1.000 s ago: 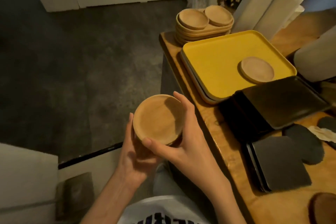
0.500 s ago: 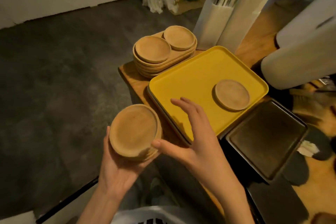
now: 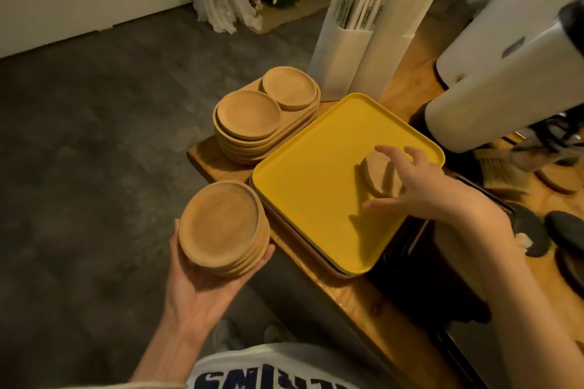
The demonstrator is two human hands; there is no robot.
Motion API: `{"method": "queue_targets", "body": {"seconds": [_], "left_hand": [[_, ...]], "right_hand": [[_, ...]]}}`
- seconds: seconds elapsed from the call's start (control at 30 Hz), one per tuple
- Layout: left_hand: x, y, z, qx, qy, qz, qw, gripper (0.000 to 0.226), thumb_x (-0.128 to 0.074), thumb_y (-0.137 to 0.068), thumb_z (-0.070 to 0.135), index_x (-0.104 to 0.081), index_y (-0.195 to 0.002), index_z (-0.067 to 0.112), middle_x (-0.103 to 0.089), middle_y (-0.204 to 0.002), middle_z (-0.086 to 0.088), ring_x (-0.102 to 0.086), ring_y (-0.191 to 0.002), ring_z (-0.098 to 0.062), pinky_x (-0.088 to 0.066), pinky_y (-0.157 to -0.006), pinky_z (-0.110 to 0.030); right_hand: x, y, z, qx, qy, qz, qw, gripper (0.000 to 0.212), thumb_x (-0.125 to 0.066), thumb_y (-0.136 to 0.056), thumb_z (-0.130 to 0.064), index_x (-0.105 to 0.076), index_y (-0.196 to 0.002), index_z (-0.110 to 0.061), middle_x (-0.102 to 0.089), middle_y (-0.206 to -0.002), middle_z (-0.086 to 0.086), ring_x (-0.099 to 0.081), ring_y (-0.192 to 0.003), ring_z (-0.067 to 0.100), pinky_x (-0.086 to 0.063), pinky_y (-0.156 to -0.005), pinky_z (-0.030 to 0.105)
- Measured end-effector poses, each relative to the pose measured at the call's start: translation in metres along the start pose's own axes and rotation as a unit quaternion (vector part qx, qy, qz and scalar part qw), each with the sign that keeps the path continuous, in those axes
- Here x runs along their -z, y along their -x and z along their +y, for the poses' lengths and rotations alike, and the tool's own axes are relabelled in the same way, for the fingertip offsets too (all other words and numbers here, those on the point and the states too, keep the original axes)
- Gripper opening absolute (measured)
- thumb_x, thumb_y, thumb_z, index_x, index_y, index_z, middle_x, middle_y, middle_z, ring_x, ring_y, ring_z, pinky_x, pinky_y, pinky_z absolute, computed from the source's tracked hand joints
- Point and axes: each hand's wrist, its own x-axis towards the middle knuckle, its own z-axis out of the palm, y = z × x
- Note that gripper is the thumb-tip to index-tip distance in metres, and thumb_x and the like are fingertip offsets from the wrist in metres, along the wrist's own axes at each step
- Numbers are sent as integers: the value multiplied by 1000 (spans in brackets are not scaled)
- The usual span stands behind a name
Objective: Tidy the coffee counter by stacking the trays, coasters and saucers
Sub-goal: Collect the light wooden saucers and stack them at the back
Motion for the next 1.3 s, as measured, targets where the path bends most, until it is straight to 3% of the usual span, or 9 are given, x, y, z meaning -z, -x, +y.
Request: {"method": "queue_targets", "body": {"seconds": [0.13,0.37,0.53,0.7,0.9,1.1,1.2,1.27,1.3], "left_hand": [[-1,-5,3,23,3,-14,1000,90,-80,-65,56,-48,-140,16,-54,-137,-25,-55,-121,-43,-51,-84,-61],[1,-8,6,45,-8,-24,999,96,-82,-62,57,-44,-143,21,-51,-140,-23,-52,-125,-42,-49,-86,-61],[0,-3,2,52,4,-12,999,96,-85,-60,53,-47,-141,20,-53,-138,-25,-54,-122,-46,-47,-87,-65],[-3,-1,-1,68,-16,-28,997,95,-85,-60,53,-47,-141,22,-52,-139,-24,-52,-123,-46,-47,-88,-64],[-3,2,0,93,22,-18,995,94,-90,-55,48,-52,-137,21,-55,-136,-26,-55,-118,-49,-48,-83,-64],[4,7,1,97,-2,-31,995,68,-86,-62,49,-67,-121,20,-60,-128,-27,-58,-114,-48,-47,-87,-62],[7,12,2,112,37,-10,993,89,-93,-54,36,-57,-133,18,-60,-128,-27,-61,-115,-41,-53,-85,-52],[12,7,7,109,129,8,986,81,-88,-65,29,-54,-137,14,-61,-130,-20,-57,-123,-26,-51,-95,-39],[11,6,8,131,120,-3,984,73,-85,-70,31,-57,-134,13,-61,-131,-20,-56,-124,-27,-50,-96,-40]], "right_hand": [[1,-15,-3,10,35,-29,999,110,-76,-73,-57,-2,-153,-43,1,-163,6,-12,-147,41,-26,-115,57],[-1,-27,2,-11,56,4,998,106,-75,-75,-57,-4,-152,-46,-2,-163,7,-1,-147,43,-18,-114,59],[0,-32,6,-27,27,28,999,105,-75,-71,-63,-10,-151,-44,-26,-151,17,-35,-132,45,-38,-106,58],[4,-10,-5,2,7,47,999,102,-75,-64,-68,-14,-145,-52,-37,-144,10,-41,-128,37,-47,-99,55],[-1,44,-53,112,-8,89,990,110,-68,-57,-76,-6,-145,-53,-35,-145,0,-39,-127,23,-44,-101,44],[-33,87,-108,249,-67,118,959,108,-70,-64,-74,2,-143,-58,-24,-144,-18,-26,-124,5,-35,-95,26],[-56,87,-131,299,-65,103,946,111,-73,-65,-70,3,-143,-55,-20,-145,-19,-22,-125,5,-29,-98,24],[-68,84,-141,328,-35,94,939,112,-74,-66,-68,2,-146,-50,-21,-144,-16,-22,-124,10,-25,-100,22],[-73,83,-143,338,-18,96,936,112,-74,-66,-67,1,-147,-47,-23,-143,-13,-22,-123,12,-25,-100,22]]}}
